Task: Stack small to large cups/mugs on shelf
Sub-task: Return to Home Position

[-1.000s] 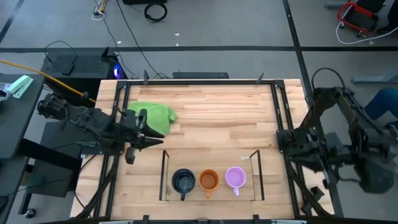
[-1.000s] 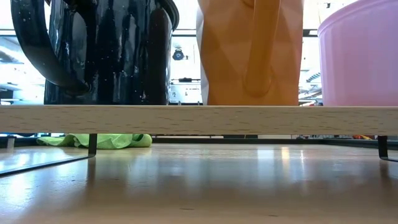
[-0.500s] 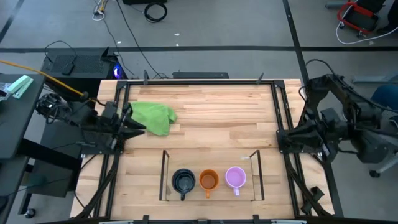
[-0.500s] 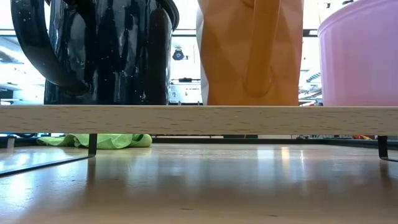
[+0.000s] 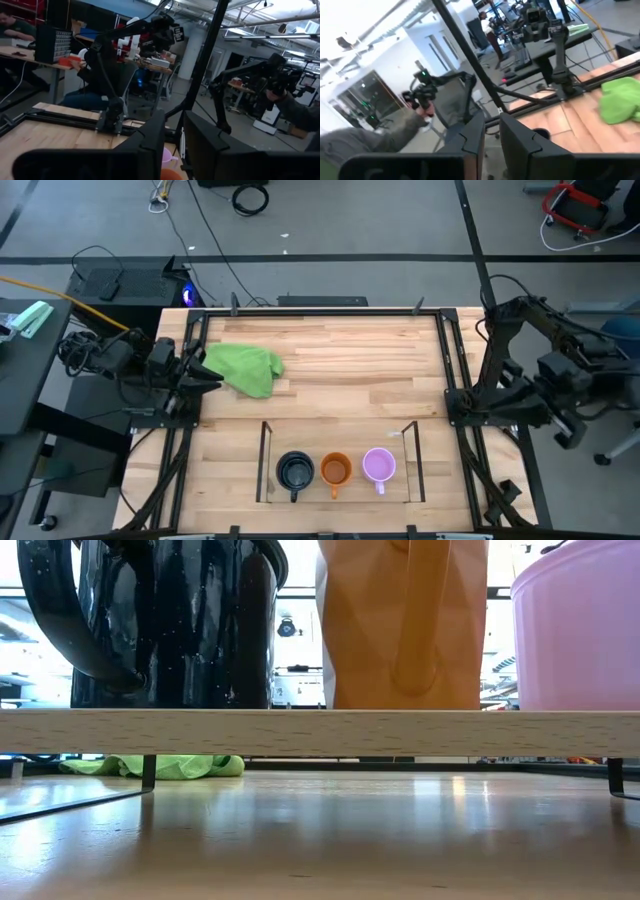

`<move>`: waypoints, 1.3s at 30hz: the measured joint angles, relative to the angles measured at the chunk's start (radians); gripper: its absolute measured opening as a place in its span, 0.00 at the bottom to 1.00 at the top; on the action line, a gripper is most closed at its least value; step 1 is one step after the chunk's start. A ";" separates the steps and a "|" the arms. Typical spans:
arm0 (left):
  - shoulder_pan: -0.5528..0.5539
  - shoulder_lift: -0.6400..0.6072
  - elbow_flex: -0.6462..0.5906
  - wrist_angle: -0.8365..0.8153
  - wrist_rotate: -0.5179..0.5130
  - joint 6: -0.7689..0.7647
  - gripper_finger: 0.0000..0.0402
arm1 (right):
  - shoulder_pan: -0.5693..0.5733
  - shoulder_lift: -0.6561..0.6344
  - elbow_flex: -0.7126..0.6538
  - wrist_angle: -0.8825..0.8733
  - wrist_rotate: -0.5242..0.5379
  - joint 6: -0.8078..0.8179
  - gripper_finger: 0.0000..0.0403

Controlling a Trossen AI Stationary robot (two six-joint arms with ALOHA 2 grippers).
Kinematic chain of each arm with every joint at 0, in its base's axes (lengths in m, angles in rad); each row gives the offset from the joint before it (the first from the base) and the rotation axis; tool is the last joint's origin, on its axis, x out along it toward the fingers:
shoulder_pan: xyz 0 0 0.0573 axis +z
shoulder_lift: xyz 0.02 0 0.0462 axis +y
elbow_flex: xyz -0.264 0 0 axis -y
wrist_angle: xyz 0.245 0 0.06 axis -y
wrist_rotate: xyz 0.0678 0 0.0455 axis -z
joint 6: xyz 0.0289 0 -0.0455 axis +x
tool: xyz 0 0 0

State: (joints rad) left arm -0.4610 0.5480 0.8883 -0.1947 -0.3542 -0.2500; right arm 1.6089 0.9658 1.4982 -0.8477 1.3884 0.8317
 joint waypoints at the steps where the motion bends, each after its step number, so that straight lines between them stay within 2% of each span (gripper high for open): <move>1: 0.000 0.000 0.000 0.000 0.000 0.005 0.20 | 0.000 0.000 0.000 0.036 0.001 -0.020 0.16; 5: 0.000 0.001 0.000 0.000 0.000 0.008 0.21 | -0.001 0.004 0.001 0.161 -0.014 -0.038 0.16; 9: 0.000 0.001 0.000 0.002 0.000 0.005 0.22 | -0.001 0.017 0.001 0.266 -0.113 0.024 0.16; 11: 0.000 0.001 0.000 0.002 0.000 -0.008 0.22 | -0.001 0.028 0.001 0.320 -0.127 0.024 0.16; 16: 0.000 0.001 0.000 0.002 0.000 -0.050 0.20 | -0.001 0.046 0.001 0.508 -0.282 -0.131 0.16; 19: 0.000 0.001 0.000 0.003 0.000 -0.060 0.19 | -0.001 0.063 0.001 0.734 -0.462 -0.376 0.16; 22: 0.000 0.001 0.000 0.003 0.000 -0.058 0.20 | -0.001 0.073 0.001 0.921 -0.796 -0.667 0.16; 24: 0.000 0.001 0.000 0.003 0.000 -0.058 0.20 | -0.001 0.067 0.001 0.952 -1.031 -0.797 0.16; 25: 0.000 0.001 0.000 0.003 0.000 -0.058 0.21 | 0.000 0.061 0.001 0.951 -1.115 -0.839 0.16; 27: 0.000 0.001 0.000 0.003 0.000 -0.058 0.21 | 0.000 0.048 0.001 0.942 -1.205 -0.898 0.16; 33: 0.000 -0.010 0.000 0.003 0.007 -0.053 0.22 | 0.000 -0.005 0.001 0.867 -1.223 -0.951 0.16; 39: 0.000 -0.080 0.001 0.006 0.098 -0.050 0.20 | 0.000 -0.096 0.000 0.739 -1.228 -0.991 0.16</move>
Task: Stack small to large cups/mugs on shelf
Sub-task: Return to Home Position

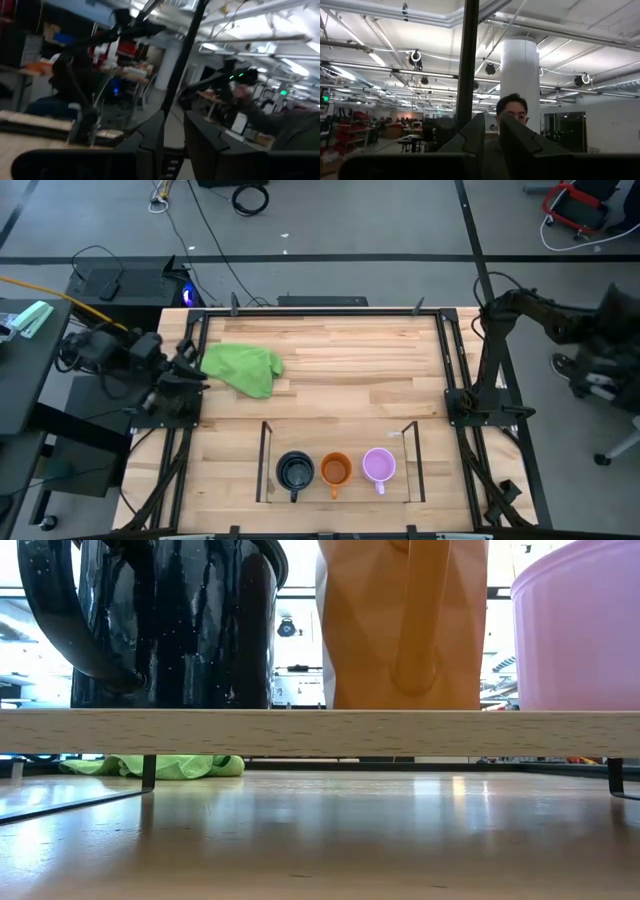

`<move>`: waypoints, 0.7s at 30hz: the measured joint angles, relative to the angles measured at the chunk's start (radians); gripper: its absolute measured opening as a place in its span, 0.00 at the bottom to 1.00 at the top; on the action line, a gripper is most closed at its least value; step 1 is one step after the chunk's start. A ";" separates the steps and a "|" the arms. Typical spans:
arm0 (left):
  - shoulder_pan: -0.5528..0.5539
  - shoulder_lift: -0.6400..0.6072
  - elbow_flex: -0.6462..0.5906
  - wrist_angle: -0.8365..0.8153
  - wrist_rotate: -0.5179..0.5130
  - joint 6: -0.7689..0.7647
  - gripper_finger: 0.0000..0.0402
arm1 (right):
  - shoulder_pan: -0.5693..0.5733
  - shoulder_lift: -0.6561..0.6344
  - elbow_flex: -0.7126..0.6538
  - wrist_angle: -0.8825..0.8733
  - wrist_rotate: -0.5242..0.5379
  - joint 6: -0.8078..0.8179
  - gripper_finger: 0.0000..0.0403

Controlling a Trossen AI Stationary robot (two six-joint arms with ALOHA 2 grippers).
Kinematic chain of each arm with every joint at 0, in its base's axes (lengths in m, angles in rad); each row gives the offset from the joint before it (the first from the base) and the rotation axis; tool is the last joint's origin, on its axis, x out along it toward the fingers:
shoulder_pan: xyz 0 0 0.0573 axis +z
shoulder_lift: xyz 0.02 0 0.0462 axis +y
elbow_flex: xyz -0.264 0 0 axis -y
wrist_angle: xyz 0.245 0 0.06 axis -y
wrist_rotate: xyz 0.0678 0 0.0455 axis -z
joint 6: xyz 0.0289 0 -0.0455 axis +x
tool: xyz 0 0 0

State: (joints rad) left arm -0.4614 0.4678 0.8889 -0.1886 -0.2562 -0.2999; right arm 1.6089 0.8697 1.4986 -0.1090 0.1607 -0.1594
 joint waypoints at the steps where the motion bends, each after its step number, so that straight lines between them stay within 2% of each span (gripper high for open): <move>1: 0.000 -0.014 0.001 0.001 0.006 0.004 0.20 | 0.000 -0.019 -0.004 -0.016 -0.001 -0.003 0.16; 6: 0.000 -0.052 0.001 -0.013 0.010 0.031 0.20 | -0.021 -0.144 -0.139 0.010 -0.001 -0.037 0.16; 11: -0.001 -0.057 0.001 -0.024 0.010 0.053 0.21 | -0.103 -0.271 -0.467 0.291 -0.001 -0.044 0.16; 15: -0.001 -0.064 0.001 -0.034 0.010 0.083 0.22 | -0.212 -0.385 -0.696 0.460 0.000 0.036 0.16; 21: -0.001 -0.066 0.001 -0.059 0.007 0.110 0.21 | -0.413 -0.514 -0.901 0.501 -0.009 0.132 0.16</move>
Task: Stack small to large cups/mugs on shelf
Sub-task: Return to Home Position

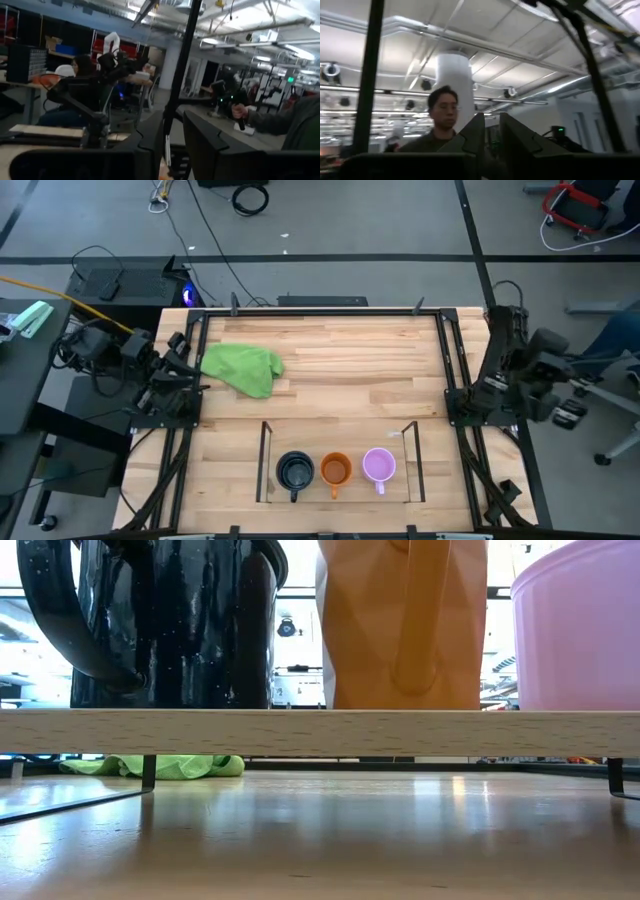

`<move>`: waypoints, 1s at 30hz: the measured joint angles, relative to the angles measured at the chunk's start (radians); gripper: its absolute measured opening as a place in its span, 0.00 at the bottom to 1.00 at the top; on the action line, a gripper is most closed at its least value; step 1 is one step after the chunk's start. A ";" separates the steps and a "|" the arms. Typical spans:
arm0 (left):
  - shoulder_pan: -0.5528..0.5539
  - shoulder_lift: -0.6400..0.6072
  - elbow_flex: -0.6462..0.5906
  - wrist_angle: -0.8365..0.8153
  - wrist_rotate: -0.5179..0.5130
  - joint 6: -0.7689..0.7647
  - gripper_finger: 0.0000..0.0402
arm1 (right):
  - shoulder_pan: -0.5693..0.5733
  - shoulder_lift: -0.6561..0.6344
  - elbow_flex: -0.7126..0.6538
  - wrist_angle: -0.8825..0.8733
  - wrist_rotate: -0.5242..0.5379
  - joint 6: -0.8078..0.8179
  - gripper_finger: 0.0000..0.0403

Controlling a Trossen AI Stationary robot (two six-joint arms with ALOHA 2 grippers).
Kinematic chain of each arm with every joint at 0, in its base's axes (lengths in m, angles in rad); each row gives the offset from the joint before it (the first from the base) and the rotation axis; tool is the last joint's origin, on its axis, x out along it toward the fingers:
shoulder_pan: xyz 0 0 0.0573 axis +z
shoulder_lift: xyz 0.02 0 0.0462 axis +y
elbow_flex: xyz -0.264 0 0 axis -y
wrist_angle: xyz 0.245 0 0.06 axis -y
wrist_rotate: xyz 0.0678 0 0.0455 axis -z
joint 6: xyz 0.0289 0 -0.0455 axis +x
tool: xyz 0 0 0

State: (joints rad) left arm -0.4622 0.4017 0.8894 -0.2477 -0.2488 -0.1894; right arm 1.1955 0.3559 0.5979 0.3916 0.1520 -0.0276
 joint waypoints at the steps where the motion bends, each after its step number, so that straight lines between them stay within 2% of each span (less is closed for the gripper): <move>1: 0.000 0.000 0.000 -0.012 0.000 0.002 0.20 | -0.031 -0.020 -0.022 0.003 -0.003 0.005 0.16; 9: 0.001 -0.022 -0.001 -0.074 -0.030 0.129 0.20 | -0.261 -0.099 -0.146 -0.044 -0.010 0.009 0.16; 17: 0.001 -0.060 0.000 -0.099 -0.133 0.236 0.22 | -0.501 -0.104 -0.193 -0.049 -0.015 0.002 0.16; 19: 0.001 -0.070 0.000 -0.121 -0.098 0.224 0.22 | -0.559 -0.100 -0.193 -0.046 -0.056 0.027 0.16; 21: 0.001 -0.074 -0.004 -0.125 -0.022 0.205 0.21 | -0.612 -0.090 -0.192 -0.057 -0.106 0.053 0.16; 24: 0.001 -0.075 -0.058 -0.074 0.062 0.202 0.20 | -0.685 -0.066 -0.193 -0.069 -0.154 0.085 0.16; 30: 0.001 -0.111 -0.211 0.002 0.066 0.195 0.19 | -0.812 -0.017 -0.193 -0.120 -0.182 0.090 0.16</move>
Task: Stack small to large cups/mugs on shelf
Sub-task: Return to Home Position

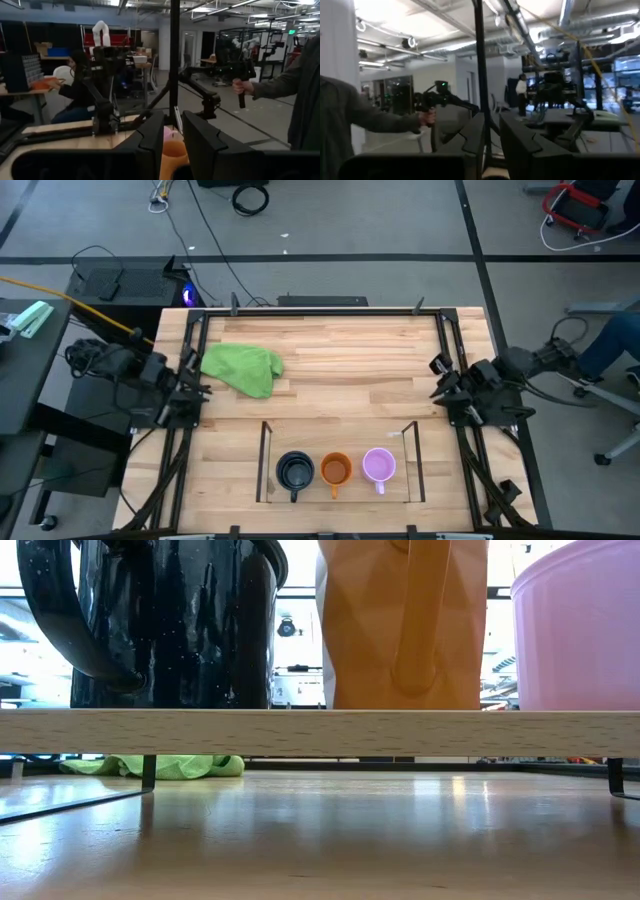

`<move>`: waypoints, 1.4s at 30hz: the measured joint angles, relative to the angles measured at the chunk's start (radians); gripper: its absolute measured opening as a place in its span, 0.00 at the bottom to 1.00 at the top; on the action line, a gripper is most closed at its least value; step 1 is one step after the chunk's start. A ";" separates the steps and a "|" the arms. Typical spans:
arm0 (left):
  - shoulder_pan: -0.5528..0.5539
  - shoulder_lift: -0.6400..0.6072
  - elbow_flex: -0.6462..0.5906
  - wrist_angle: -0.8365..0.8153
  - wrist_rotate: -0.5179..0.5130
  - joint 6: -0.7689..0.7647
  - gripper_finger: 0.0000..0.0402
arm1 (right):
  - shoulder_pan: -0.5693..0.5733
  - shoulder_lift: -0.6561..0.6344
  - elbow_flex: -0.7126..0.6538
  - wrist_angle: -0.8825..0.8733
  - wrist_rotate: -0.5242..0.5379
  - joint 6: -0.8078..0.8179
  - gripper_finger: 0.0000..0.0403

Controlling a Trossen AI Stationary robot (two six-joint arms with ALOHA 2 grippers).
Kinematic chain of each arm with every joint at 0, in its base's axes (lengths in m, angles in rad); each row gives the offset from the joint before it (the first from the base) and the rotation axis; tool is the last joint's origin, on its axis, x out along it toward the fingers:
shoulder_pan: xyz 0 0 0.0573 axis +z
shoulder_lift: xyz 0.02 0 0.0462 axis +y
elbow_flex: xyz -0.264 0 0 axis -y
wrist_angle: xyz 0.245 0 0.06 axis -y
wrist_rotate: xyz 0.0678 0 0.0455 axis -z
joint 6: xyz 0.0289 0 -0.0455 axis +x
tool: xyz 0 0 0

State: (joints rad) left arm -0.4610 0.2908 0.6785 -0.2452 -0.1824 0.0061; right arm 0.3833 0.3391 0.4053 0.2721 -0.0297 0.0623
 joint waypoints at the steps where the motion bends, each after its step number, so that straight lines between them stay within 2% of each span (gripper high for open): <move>1: 0.000 -0.020 -0.018 0.004 0.000 -0.005 0.20 | -0.021 0.001 0.000 -0.007 -0.026 0.008 0.16; 5: 0.000 -0.129 -0.064 0.015 0.000 -0.023 0.21 | -0.091 -0.010 0.000 0.007 -0.187 0.025 0.16; 12: 0.000 -0.288 -0.098 0.020 -0.030 0.015 0.22 | -0.212 -0.045 0.001 0.055 -0.224 0.083 0.16; 20: 0.000 -0.286 -0.081 -0.046 -0.060 0.036 0.20 | -0.308 -0.171 0.001 0.053 -0.236 0.111 0.16; 29: 0.000 -0.287 -0.080 -0.039 -0.060 0.041 0.22 | -0.316 -0.315 0.001 -0.031 -0.243 0.121 0.16; 36: 0.000 -0.287 -0.081 -0.042 -0.053 0.006 0.23 | -0.316 -0.338 -0.002 -0.053 -0.241 0.137 0.16; 42: 0.000 -0.286 -0.150 0.008 -0.049 0.001 0.21 | -0.316 -0.337 -0.107 0.107 -0.234 0.181 0.16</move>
State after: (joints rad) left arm -0.4610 0.0044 0.5282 -0.2369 -0.2314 0.0070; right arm 0.0673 0.0025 0.2981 0.3787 -0.2638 0.2432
